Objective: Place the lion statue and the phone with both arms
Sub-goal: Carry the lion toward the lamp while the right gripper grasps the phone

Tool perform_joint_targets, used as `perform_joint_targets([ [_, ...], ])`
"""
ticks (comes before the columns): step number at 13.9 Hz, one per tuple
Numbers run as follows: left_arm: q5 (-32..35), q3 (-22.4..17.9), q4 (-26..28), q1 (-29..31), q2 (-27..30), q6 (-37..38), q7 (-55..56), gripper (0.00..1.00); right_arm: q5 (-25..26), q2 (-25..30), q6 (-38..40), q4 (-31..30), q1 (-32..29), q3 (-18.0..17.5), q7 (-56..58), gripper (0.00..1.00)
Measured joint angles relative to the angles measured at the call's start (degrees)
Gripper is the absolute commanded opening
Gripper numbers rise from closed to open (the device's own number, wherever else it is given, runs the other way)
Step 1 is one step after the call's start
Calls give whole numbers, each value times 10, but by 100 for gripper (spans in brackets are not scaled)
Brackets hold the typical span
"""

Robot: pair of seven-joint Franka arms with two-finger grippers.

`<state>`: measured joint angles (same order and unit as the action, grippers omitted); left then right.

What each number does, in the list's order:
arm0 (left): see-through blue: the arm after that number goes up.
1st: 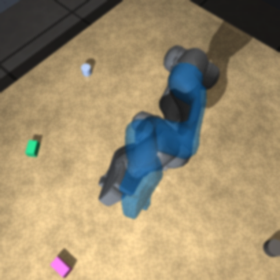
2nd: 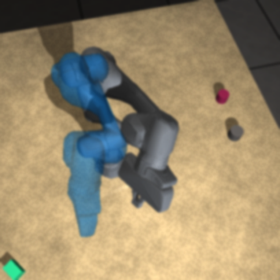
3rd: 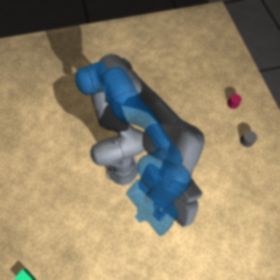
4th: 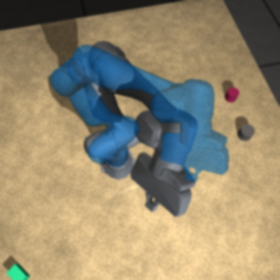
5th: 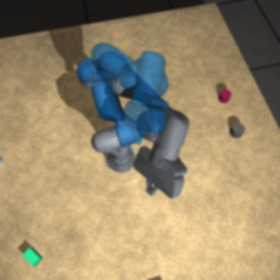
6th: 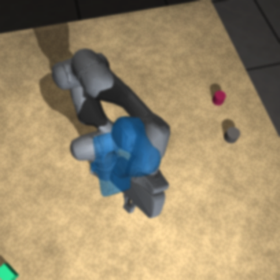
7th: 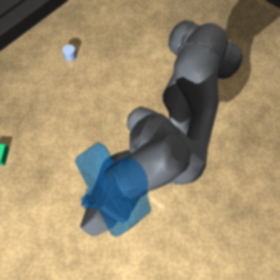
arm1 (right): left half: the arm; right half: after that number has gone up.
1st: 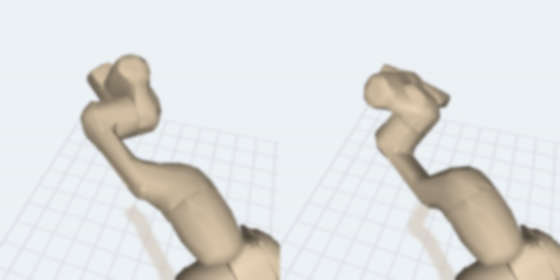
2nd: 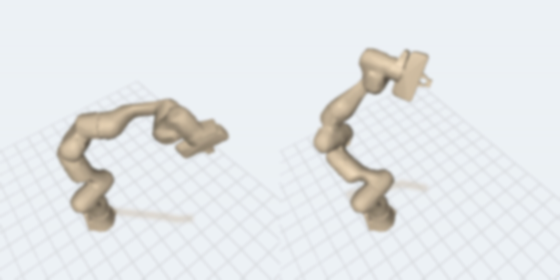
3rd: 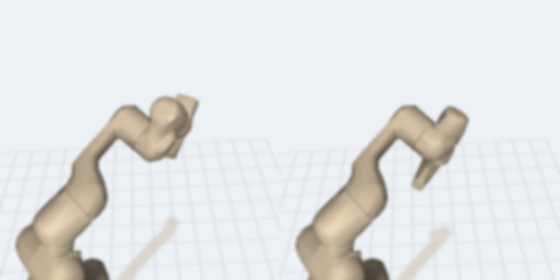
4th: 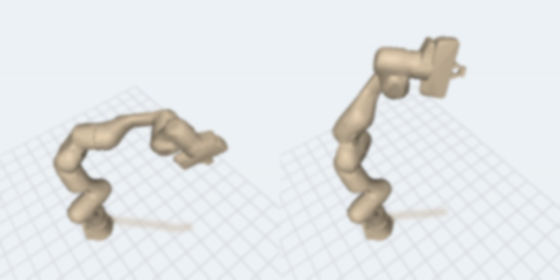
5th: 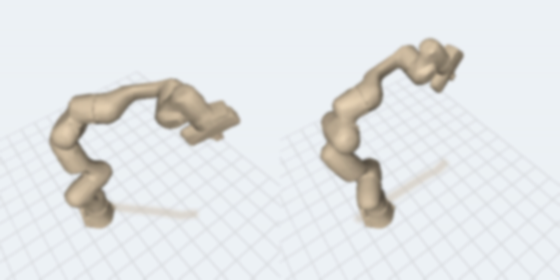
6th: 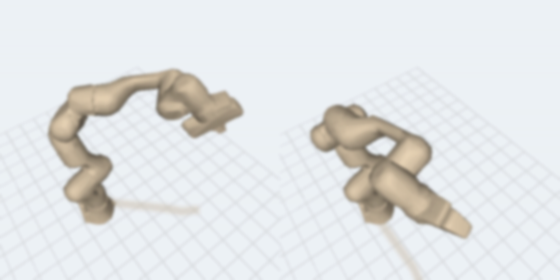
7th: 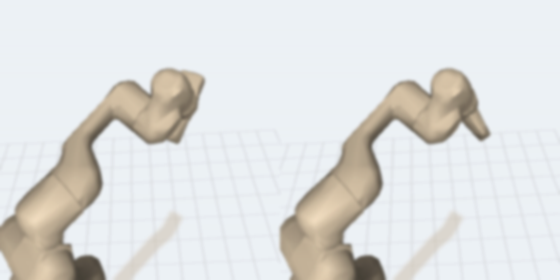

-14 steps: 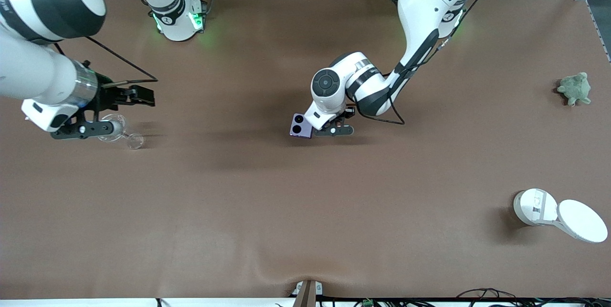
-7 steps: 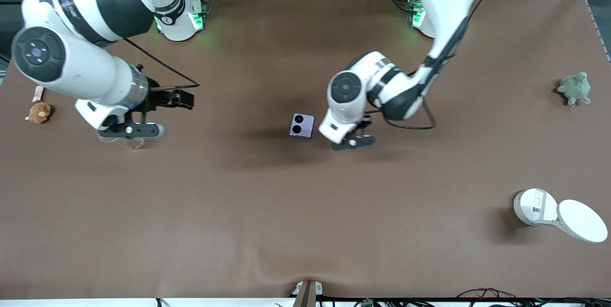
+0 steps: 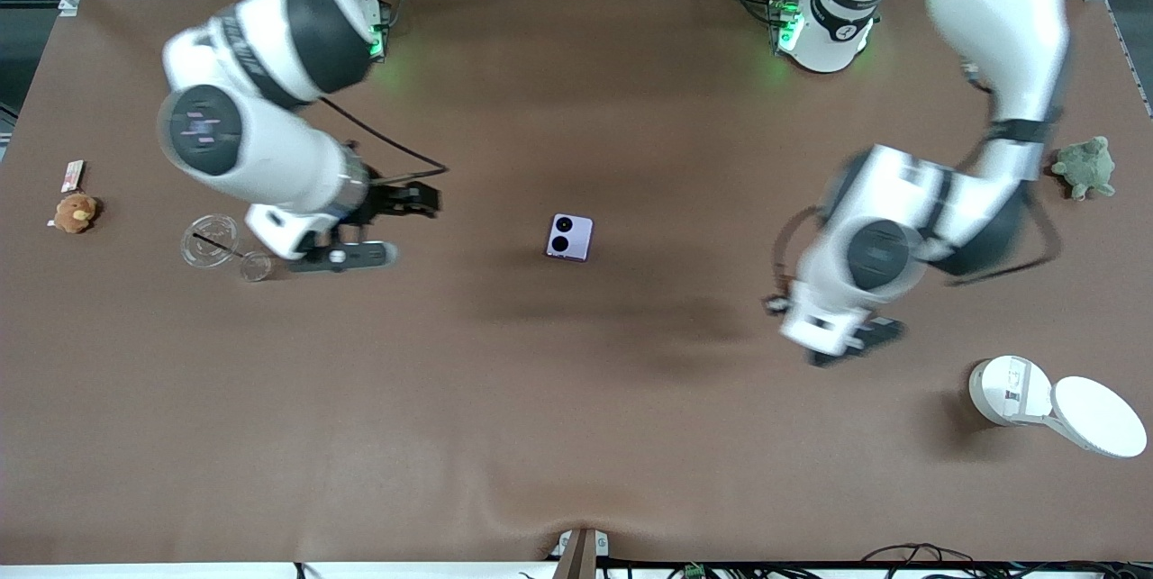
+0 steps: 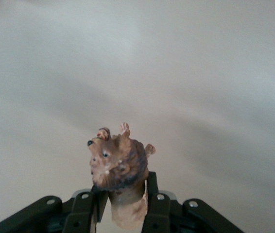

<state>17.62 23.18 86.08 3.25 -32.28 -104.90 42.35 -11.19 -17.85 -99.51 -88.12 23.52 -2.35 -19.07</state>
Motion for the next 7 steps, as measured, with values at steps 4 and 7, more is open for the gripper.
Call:
perform_joint_targets([
  [4,70,-12,-1,90,-30,-3,-169,0,0,-57,-78,-2,68,-1,-59,100],
  [7,99,-17,-3,117,-72,-50,-294,0,-2,-94,-98,-2,96,0,-75,100],
])
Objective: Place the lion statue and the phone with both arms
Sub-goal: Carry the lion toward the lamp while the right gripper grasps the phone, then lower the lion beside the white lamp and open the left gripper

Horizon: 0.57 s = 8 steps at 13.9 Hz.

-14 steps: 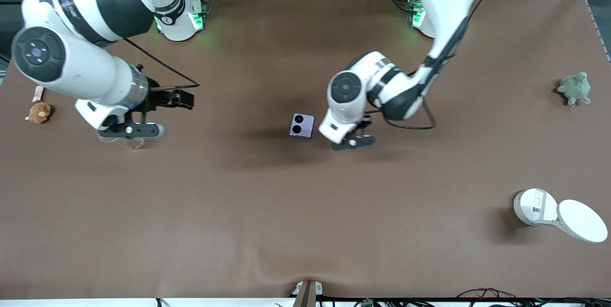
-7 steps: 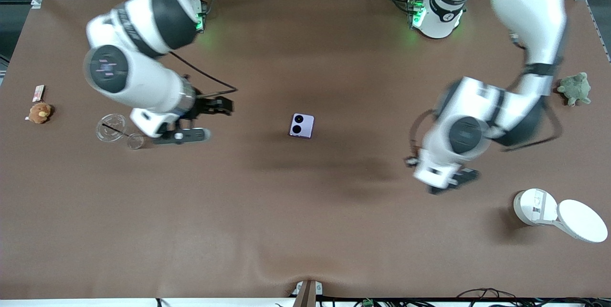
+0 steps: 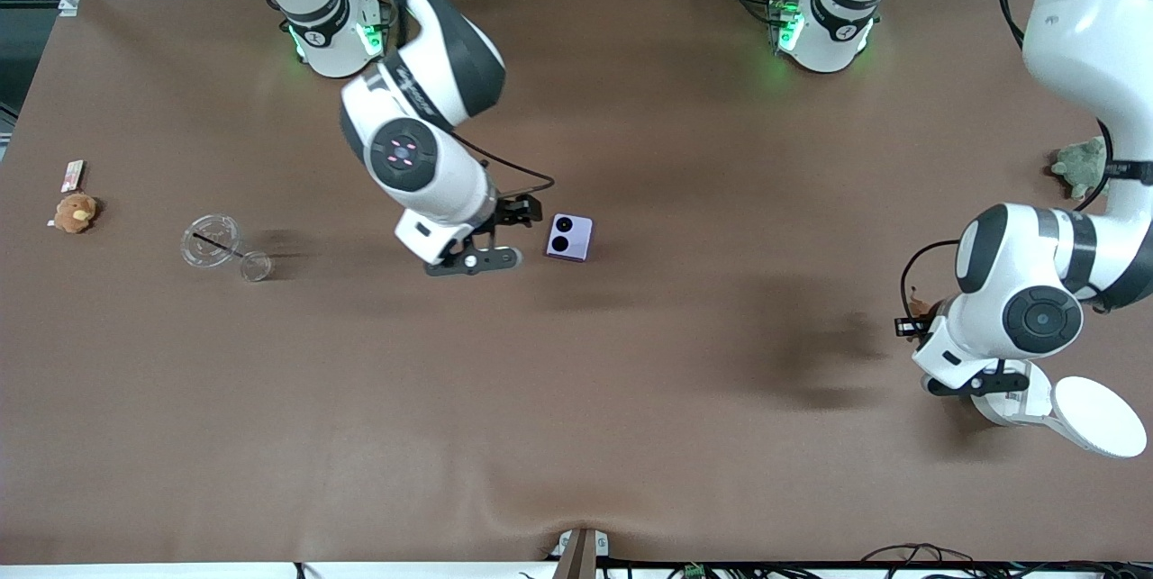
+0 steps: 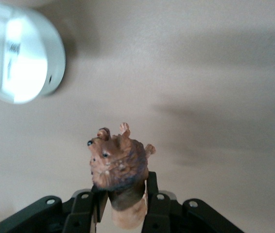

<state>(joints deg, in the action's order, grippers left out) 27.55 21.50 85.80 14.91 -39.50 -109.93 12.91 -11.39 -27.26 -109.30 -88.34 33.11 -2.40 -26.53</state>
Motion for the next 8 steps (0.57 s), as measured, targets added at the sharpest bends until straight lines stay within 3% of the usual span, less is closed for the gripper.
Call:
perform_joint_targets([
  [5,8,-32,-20,-5,-52,-65,-90,0,0,-91,-137,-4,62,0,-63,100],
  [8,9,-43,-30,-3,-62,-80,-102,0,0,-116,-158,-5,73,1,-76,100],
])
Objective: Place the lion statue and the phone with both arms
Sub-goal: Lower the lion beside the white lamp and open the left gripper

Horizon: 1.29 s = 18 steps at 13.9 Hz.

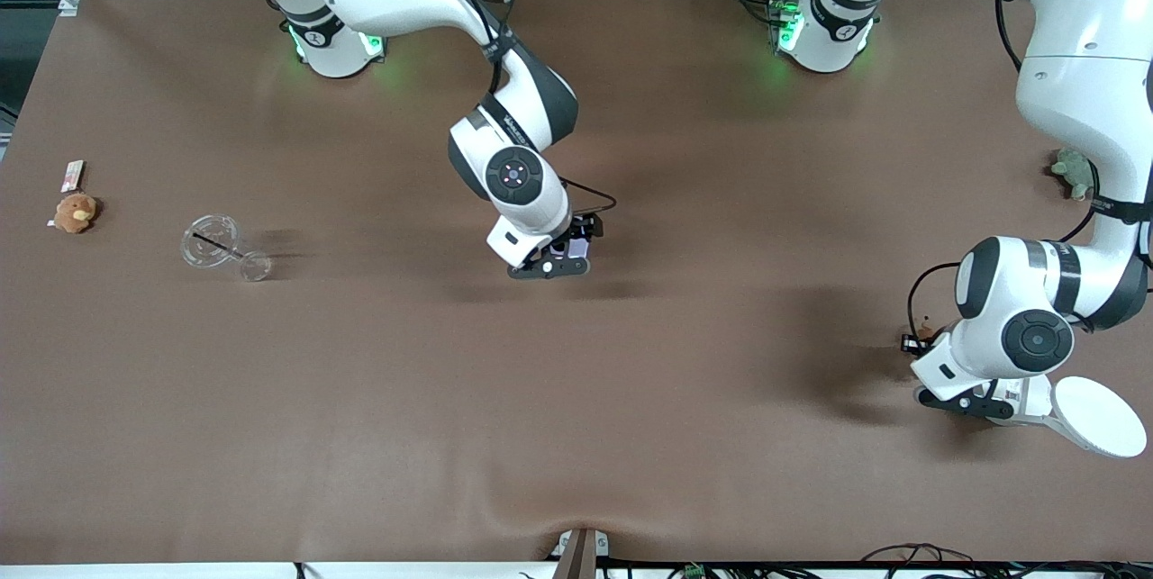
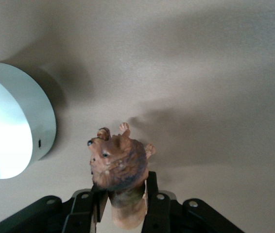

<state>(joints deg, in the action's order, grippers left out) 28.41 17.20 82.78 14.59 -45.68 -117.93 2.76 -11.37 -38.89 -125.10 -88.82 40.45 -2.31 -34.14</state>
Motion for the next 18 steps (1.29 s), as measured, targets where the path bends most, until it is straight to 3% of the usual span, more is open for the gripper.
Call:
perform_joint_targets([
  [8,10,-26,-2,1,-11,-46,-4,4,0,-3,-50,-39,13,9,-98,100],
  [9,10,-27,-2,1,-15,-61,-4,10,0,-5,-52,-40,10,11,-98,100],
  [10,11,-27,-3,1,-16,-66,-3,45,0,-7,-54,-40,10,11,-98,100],
  [11,11,-27,-3,1,-17,-70,-3,99,0,-10,-58,-41,11,11,-98,100],
  [18,11,-27,-10,3,-22,-87,-1,100,0,-33,-83,-41,22,7,-98,100],
])
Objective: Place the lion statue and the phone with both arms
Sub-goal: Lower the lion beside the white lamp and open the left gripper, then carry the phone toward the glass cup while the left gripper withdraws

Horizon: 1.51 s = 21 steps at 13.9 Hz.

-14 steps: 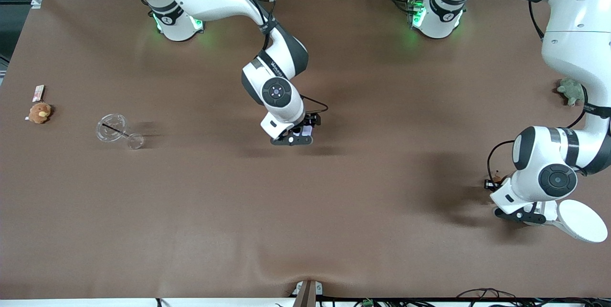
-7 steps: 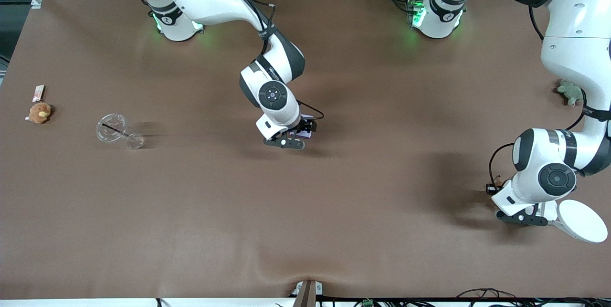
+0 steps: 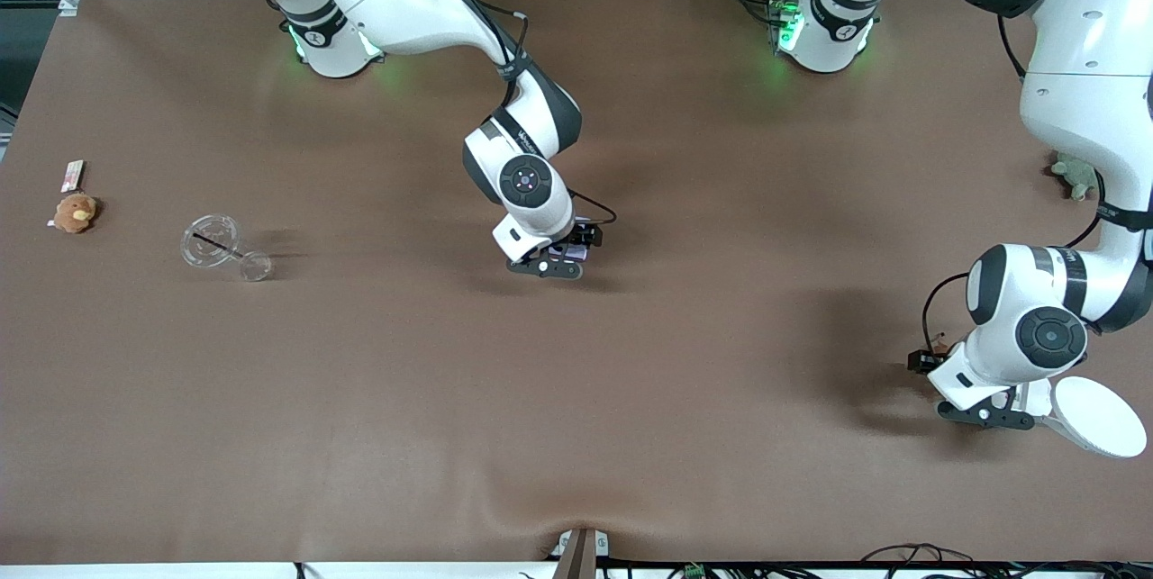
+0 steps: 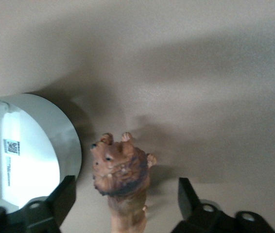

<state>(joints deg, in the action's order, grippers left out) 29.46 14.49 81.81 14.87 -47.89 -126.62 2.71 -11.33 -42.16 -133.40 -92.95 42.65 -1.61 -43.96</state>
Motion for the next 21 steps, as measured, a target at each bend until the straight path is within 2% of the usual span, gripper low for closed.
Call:
perform_joint_targets([
  [3,0,3,-6,-1,7,9,4,100,0,-8,-15,0,3,0,0,100],
  [8,0,25,-8,-5,53,99,32,100,5,-19,-17,0,9,0,0,99],
  [9,-1,34,-8,-5,66,118,41,100,8,-19,-17,0,10,0,0,55],
  [10,-3,43,-8,-5,80,137,52,100,11,-19,-17,0,10,0,0,25],
  [11,-7,52,-9,-5,94,155,62,100,14,-19,-17,0,10,0,0,9],
  [12,-11,58,-9,-6,110,174,66,100,16,-17,-13,1,10,0,-1,1],
  [15,-20,86,-9,-7,155,235,77,100,17,-16,-11,5,10,2,0,0],
  [18,-23,117,-9,-7,186,293,102,100,17,-15,29,26,2,8,0,0],
  [21,-74,116,-9,-8,219,326,106,100,26,-6,69,42,-45,13,27,0],
])
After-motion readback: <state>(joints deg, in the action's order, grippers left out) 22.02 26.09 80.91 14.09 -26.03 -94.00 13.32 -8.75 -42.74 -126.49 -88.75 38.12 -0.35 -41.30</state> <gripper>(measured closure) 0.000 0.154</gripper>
